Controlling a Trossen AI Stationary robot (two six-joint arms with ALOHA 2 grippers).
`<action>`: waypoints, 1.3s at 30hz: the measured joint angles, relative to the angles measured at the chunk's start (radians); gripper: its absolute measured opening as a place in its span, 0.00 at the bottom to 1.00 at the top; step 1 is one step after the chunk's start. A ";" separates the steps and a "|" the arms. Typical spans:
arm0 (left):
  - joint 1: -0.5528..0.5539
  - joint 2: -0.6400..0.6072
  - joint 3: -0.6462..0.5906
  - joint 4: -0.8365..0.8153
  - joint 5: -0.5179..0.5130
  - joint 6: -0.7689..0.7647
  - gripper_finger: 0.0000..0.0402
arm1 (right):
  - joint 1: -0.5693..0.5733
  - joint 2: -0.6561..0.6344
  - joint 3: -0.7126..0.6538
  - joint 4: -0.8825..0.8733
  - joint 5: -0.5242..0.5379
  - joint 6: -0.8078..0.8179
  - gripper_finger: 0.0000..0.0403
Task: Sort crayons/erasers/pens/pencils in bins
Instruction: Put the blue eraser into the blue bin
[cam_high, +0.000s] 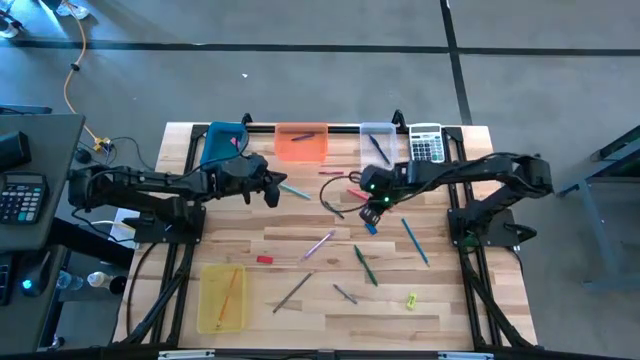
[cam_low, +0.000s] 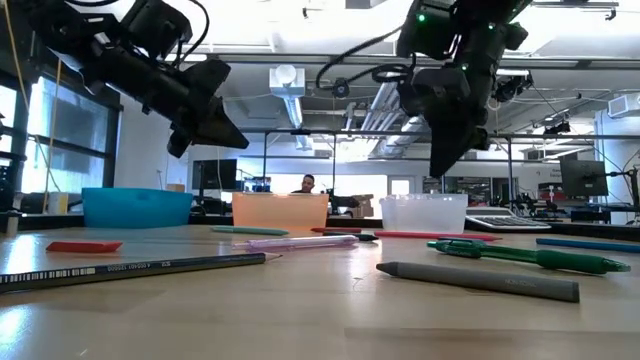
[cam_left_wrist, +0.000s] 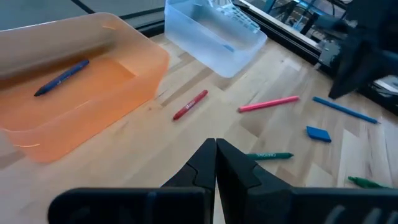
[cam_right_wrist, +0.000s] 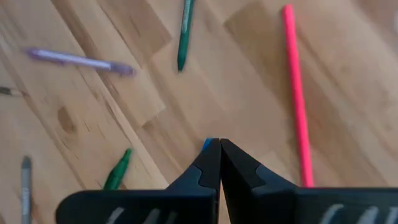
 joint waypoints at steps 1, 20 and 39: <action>0.001 0.000 0.000 0.000 -0.003 -0.001 0.00 | 0.013 0.008 0.000 -0.007 0.005 0.006 0.00; 0.024 0.000 0.000 -0.002 0.092 0.004 0.00 | 0.154 -0.006 -0.228 0.221 0.067 0.340 0.12; 0.025 0.000 0.000 -0.008 0.068 0.035 0.00 | 0.184 0.098 -0.227 0.274 0.150 0.390 0.47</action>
